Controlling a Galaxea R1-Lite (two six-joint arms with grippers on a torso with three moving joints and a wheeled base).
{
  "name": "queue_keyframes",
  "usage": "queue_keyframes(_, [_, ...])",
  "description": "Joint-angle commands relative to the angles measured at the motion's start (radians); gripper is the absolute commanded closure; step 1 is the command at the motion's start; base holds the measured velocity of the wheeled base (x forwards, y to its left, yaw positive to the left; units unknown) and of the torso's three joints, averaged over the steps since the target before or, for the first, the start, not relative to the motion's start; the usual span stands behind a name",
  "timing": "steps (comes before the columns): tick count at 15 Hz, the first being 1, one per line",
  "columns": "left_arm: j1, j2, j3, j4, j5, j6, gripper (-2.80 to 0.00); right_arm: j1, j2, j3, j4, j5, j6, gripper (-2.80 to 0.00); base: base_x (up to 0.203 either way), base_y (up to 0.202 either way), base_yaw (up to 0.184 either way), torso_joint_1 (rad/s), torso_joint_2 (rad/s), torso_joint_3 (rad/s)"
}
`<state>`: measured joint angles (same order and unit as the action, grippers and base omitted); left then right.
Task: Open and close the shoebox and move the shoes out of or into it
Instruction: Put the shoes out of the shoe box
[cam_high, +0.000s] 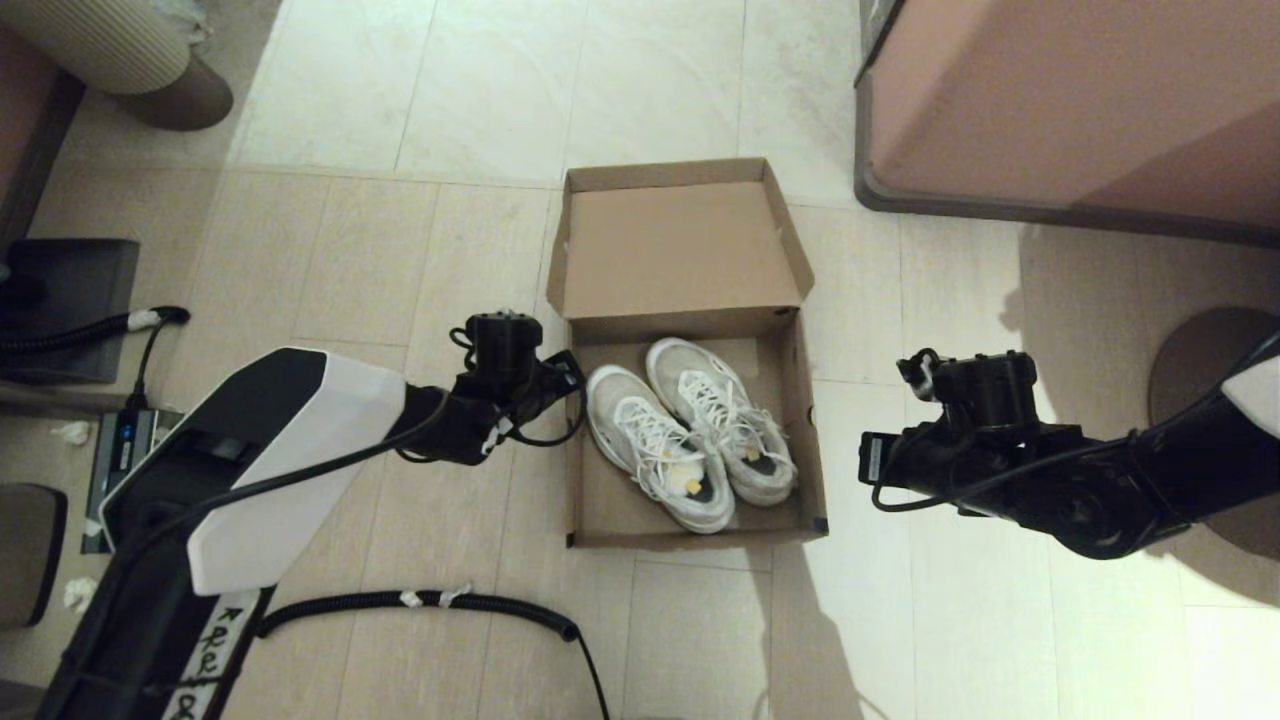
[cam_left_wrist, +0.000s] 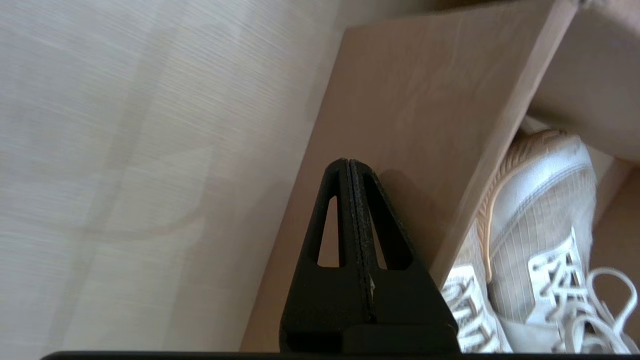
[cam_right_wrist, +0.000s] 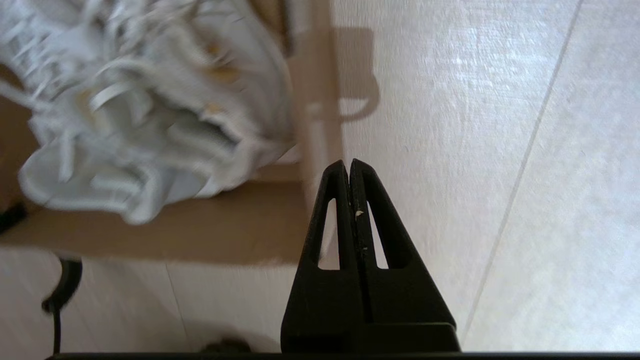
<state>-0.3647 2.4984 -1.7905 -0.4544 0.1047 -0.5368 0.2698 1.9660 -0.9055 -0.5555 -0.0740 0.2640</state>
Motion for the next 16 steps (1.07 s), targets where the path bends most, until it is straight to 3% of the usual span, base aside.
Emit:
queue_keyframes(1, [-0.011, 0.013, -0.016, -0.001, 0.002, -0.003, 0.00, 0.001, -0.073, 0.056, -0.002, 0.000, -0.033, 0.00, 0.000, 0.000, 0.000, 0.000, 0.00, 0.000])
queue_keyframes(3, [-0.001, -0.016, -0.003, -0.003, 0.008, -0.005, 0.00, 0.009, -0.076, 0.082, -0.007, -0.001, -0.131, 0.00, 0.000, 0.000, 0.000, 0.000, 0.00, 0.000])
queue_keyframes(7, [0.029, -0.102, 0.020, -0.008, 0.038, -0.012, 0.00, 0.050, -0.007, 0.041, -0.007, 0.010, -0.159, 0.00, 0.000, 0.000, 0.000, 0.000, 0.00, 0.000])
queue_keyframes(8, [0.039, -0.132, 0.041, -0.010, 0.040, -0.019, 0.00, 0.067, 0.013, 0.036, -0.010, 0.012, -0.164, -2.80, 0.000, 0.000, 0.000, 0.000, 0.00, 0.000])
queue_keyframes(12, [0.066, -0.268, 0.195, -0.016, 0.054, -0.039, 0.00, 0.167, 0.072, 0.006, -0.030, 0.057, -0.164, -2.80, 0.000, 0.000, 0.000, 0.000, 0.00, 0.000])
queue_keyframes(16, [0.126, -0.323, 0.286, -0.060, 0.071, -0.045, 0.00, 0.232, 0.227, -0.135, -0.098, 0.042, -0.187, -2.80, 0.000, 0.000, 0.000, 0.000, 0.00, 0.000])
